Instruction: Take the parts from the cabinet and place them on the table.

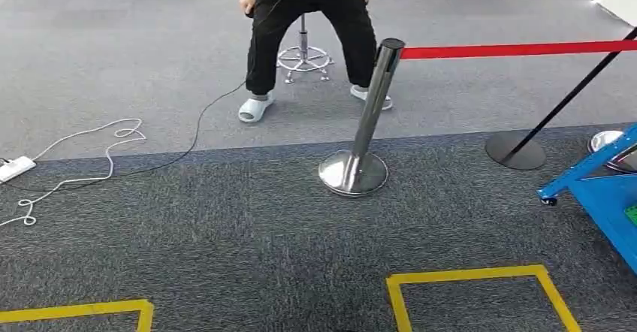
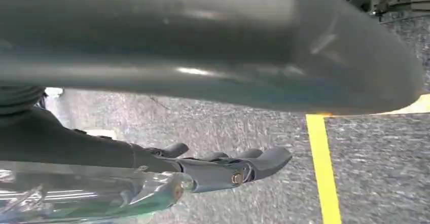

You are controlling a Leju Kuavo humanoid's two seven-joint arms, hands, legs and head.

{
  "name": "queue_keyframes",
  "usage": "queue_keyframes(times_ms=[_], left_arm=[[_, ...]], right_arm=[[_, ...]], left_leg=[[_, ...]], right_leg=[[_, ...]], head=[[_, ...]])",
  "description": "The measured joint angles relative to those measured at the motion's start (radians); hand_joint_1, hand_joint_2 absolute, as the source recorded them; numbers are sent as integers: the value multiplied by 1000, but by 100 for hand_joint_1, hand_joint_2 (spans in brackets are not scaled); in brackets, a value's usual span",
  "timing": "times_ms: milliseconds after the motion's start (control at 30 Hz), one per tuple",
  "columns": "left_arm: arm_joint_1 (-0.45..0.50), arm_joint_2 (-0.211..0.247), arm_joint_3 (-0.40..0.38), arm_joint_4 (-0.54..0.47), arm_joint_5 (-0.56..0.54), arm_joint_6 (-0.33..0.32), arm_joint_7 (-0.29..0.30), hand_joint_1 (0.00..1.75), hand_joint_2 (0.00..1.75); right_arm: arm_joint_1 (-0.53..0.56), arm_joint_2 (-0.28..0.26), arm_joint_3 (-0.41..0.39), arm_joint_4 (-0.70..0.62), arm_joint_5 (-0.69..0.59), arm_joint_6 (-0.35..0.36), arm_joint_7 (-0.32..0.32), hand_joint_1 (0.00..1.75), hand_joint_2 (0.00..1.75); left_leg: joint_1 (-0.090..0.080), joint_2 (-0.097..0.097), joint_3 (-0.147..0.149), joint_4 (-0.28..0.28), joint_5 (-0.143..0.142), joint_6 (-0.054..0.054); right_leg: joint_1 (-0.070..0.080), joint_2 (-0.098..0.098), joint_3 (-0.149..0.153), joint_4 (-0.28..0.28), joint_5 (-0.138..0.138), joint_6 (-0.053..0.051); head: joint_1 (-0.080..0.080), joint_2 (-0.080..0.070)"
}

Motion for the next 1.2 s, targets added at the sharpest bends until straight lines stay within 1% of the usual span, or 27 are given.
queue_keyframes(times_ms=[67, 100, 133, 167, 267, 300, 367, 400, 433, 467, 500, 567, 600, 633, 667, 767, 800, 833, 867, 933, 967, 1000, 1067, 1100, 1133, 1167, 1200], left_arm=[[1, -1, -7, 0, -4, -2, 0, 0, 0], [3, 0, -10, 0, -4, -2, 0, 0, 0], [3, 5, -11, -1, -5, -2, 0, 0, 0], [2, 3, -14, -1, -6, -2, 0, 0, 0], [-2, 2, -15, -1, -7, -3, -1, 0, 0], [-2, 2, -16, -1, -7, -3, -1, 0, 0], [-1, 1, -16, -1, -7, -4, -5, 0, 0], [0, 0, -16, -1, -7, -5, -7, 0, 0], [1, -1, -16, -1, -8, -5, -7, 0, 0], [2, -1, -16, -1, -8, -4, -7, 0, 0], [2, -1, -16, -1, -8, -3, -7, 0, 0], [1, -1, -16, -1, -8, -3, -7, 0, 0], [1, -1, -16, -1, -8, -3, -7, 0, 0], [2, -1, -17, -1, -8, -3, -7, 0, 0], [1, -1, -17, -1, -8, -3, -5, 0, 0], [-1, -3, -17, -1, -8, -4, -4, 0, 0], [-3, -2, -18, -1, -8, -4, -4, 0, 0], [-3, -2, -18, -1, -8, -3, -6, 0, 0], [1, -2, -18, -1, -8, -3, -6, 0, 0], [8, -2, -17, -1, -7, -3, -5, 0, 0], [7, -2, -18, -1, -7, -3, -5, 0, 0], [7, -3, -18, -1, -6, -3, -5, 0, 0], [6, -5, -18, -1, -6, -3, -4, 0, 0], [6, -6, -18, -1, -6, -3, -4, 0, 0], [6, -6, -18, -1, -5, -3, -4, 0, 0], [7, -5, -18, -1, -5, -3, -4, 0, 0], [4, -6, -18, -1, -5, -3, -4, 0, 0]], right_arm=[[-2, 0, 0, 0, -13, 8, -7, 0, 0], [-7, 2, 0, 0, -15, 11, -9, 0, 0], [-12, 8, 0, 3, -17, 14, -10, 0, 0], [-14, 8, 0, 3, -18, 15, -10, 0, 0], [-13, 8, 0, 3, -19, 15, -11, 0, 0], [-11, 7, -1, 3, -21, 18, -14, 0, 0], [-13, 7, -1, 3, -20, 21, -19, 0, 0], [-14, 7, -1, 3, -21, 23, -23, 0, 0], [-12, 7, -1, 3, -25, 25, -27, 0, 0], [-11, 7, -1, 3, -31, 28, -29, 0, 0], [-9, 7, -1, 3, -34, 29, -32, 0, 0], [-9, 7, -2, 3, -38, 31, -33, 0, 0], [-10, 7, -2, 3, -38, 32, -34, 0, 0], [-12, 7, -2, 3, -37, 32, -34, 0, 0], [-14, 7, -2, 3, -37, 32, -35, 0, 0], [-1, 7, -3, 3, -35, 32, -36, 0, 0], [2, 7, -4, 3, -36, 31, -36, 0, 0], [1, 7, -5, 3, -37, 31, -36, 0, 0], [-3, 7, -5, 3, -37, 31, -36, 0, 0], [-7, 7, -5, 4, -38, 31, -37, 0, 0], [-6, 7, -5, 4, -37, 31, -37, 0, 0], [-4, 7, -5, 4, -37, 29, -38, 0, 0], [-1, 7, -5, 4, -36, 24, -39, 0, 0], [-2, 6, -5, 4, -36, 21, -39, 0, 0], [-6, 6, -5, 4, -36, 20, -40, 0, 0], [-9, 6, -5, 4, -35, 19, -40, 0, 0], [-8, 6, -5, 4, -35, 19, -41, 0, 0]], left_leg=[[4, 11, 7, 3, -7, -13], [2, 18, 11, 9, -14, -24], [-4, 23, 9, 19, -25, -34], [-5, 29, 13, 16, -24, -36], [5, 50, 19, 9, -24, -56], [8, 26, 14, 25, -42, -61], [8, -2, -44, 157, -122, -60], [8, -7, -87, 244, -160, -59], [8, -10, -121, 309, -180, -56], [7, -12, -137, 332, -176, -53], [6, -13, -132, 312, -149, -49], [5, -31, -66, 168, -58, -40], [6, -78, -25, 86, -24, -36], [6, -124, -4, 31, -23, -31], [8, -108, -3, 29, -27, -39], [2, -80, 0, 18, -18, -19], [4, -63, 1, 12, -12, -12], [2, -54, 2, 10, -13, -5], [0, -38, 2, 10, -14, -2], [-5, -3, 2, 11, -16, 1], [-6, 12, 3, 11, -17, 1], [-6, 24, 4, 11, -18, 0], [-6, 49, 11, 12, -23, -4], [-6, 60, 17, 12, -27, -8], [-14, 68, 20, 14, -32, -16], [-16, 75, 22, 17, -36, -22], [-16, 83, 26, 15, -36, -25]], right_leg=[[-9, -27, 86, -170, 82, 8], [-13, -74, 121, -241, 92, 18], [-11, -62, 126, -243, 91, 3], [-7, -47, 121, -238, 88, -13], [1, -23, 113, -237, 91, -39], [-1, -12, 113, -239, 95, -46], [2, 5, 109, -240, 98, -56], [4, 17, 107, -240, 98, -58], [6, 28, 106, -240, 99, -59], [7, 42, 106, -240, 99, -59], [8, 54, 106, -240, 100, -59], [7, 84, 106, -240, 103, -55], [4, 96, 105, -240, 106, -51], [11, 109, 98, -232, 105, -44], [8, 122, 93, -235, 108, -39], [-1, 151, 82, -251, 120, -15], [0, 105, 81, -238, 113, -18], [5, 46, 62, -199, 81, -17], [6, 21, 30, -130, 40, -13], [6, 4, -43, 27, -29, -8], [6, 1, -57, 64, -34, -6], [6, 0, -44, 47, -17, -5], [7, -17, 43, -102, 56, -8], [7, -46, 96, -190, 87, -10], [15, -96, 120, -237, 79, -17], [12, -79, 126, -240, 89, -30], [14, -67, 122, -238, 87, -35]], head=[[0, 0], [2, 0], [0, 0], [-6, 0], [-7, 0], [-9, 0], [-11, 0], [-12, 0], [-12, 0], [-11, 0], [-11, 0], [-11, 0], [-12, 0], [-12, 0], [-12, 0], [-13, 0], [-11, 0], [-6, 0], [-5, 0], [-5, 0], [-5, 0], [-6, 0], [-5, 0], [-5, 0], [-4, 0], [-8, 0], [-10, 0]])
